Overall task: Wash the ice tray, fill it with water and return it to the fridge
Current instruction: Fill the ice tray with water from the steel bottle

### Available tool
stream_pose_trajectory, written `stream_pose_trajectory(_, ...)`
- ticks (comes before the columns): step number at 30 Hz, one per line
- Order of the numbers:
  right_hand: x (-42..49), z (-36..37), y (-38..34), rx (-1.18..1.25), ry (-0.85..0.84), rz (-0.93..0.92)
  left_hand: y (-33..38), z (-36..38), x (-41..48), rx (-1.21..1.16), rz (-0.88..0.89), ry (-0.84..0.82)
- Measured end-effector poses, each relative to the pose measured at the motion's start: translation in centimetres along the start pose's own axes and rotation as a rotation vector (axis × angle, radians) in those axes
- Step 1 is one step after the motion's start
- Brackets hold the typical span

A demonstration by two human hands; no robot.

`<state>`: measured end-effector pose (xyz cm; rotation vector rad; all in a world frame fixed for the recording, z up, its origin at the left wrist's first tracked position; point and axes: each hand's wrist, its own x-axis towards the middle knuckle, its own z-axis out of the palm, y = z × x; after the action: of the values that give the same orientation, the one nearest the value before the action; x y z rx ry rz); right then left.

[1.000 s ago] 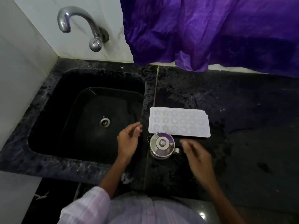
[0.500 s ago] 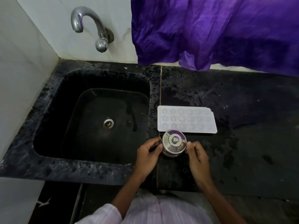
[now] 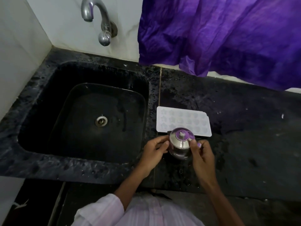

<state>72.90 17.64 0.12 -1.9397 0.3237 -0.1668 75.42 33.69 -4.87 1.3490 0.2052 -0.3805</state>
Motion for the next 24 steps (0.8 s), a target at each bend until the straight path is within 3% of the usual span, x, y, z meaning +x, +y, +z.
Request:
stream_pose_trajectory(7, 2.7, -1.2, -1.2, -0.069, -0.063, -0.008, 0.7, -1.0, 2.5, -0.147, -0.051, 0.246)
stream_pose_trajectory(14, 4.7, -1.4, -2.4, -0.145, -0.121, -0.040, 0.2, -1.4, 4.9, 0.086, 0.037, 0.439)
stream_pose_trajectory(24, 6.6, -1.7, -4.2, -0.251, -0.149, -0.122, -0.1, -1.7, 6.2, 0.343, 0.106, 0.437)
